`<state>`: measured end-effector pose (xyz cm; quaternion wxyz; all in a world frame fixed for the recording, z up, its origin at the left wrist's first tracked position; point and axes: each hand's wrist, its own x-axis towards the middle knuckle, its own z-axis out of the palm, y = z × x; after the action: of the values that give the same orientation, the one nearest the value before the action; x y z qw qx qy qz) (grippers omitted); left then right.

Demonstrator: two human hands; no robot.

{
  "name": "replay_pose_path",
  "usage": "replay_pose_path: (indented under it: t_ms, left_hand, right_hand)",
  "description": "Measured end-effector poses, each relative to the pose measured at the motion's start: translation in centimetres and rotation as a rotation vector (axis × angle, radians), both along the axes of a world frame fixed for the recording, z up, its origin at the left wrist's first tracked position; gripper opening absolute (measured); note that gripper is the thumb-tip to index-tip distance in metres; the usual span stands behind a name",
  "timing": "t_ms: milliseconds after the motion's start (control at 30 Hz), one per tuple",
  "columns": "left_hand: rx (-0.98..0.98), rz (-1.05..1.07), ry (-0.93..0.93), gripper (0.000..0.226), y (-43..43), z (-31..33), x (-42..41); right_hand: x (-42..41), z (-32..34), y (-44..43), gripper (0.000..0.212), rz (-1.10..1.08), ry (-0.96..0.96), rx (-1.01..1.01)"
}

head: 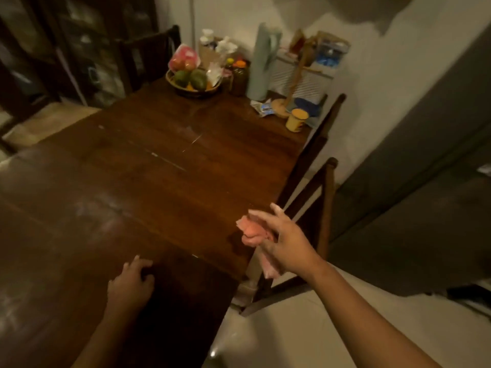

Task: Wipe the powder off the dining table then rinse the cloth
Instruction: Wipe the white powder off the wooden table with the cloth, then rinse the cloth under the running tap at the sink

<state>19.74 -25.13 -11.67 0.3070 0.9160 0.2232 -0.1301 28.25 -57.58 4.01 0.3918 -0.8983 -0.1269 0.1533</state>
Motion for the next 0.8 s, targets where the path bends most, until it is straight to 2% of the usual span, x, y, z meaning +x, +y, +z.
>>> replay_pose_path:
  t_ms: [100,167,367,433,500,567,700,800]
  left_hand:
    - [-0.111,-0.045,-0.1,0.024,-4.9,5.3,1.2]
    - [-0.196,-0.144,-0.141,0.025,-9.3,9.6,2.4]
    - [-0.492,-0.445,-0.365,0.024,-26.8,23.2,4.5]
    - [-0.643,-0.561,-0.387,0.031,-33.9,26.8,3.6]
    - [-0.739,-0.661,-0.356,0.045,-40.9,29.0,2.3]
    - [-0.784,-0.698,-0.345,0.046,-48.1,29.6,1.4]
    - [-0.884,-0.652,-0.366,0.022,-61.5,29.7,-0.5]
    - [-0.948,-0.683,-0.35,0.012,-70.8,30.0,-2.3]
  right_hand:
    - [-0.8,4.5,-3.4,0.064,-0.101,-0.003,0.18]
    - [-1.5,7.3,-6.1,0.066,-0.14,-0.042,0.223]
    - [-4.8,11.9,-17.1,0.046,-0.318,-0.173,0.32]
    - [-6.2,12.8,-21.9,0.041,-0.366,-0.208,0.337]
    - [-7.9,13.3,-27.2,0.036,-0.394,-0.223,0.334]
    - [-9.6,13.7,-33.1,0.034,-0.438,-0.245,0.327]
    - [-14.3,14.7,-45.8,0.042,-0.538,-0.25,0.355]
    - [-18.6,15.6,-54.6,0.042,-0.656,-0.235,0.35]
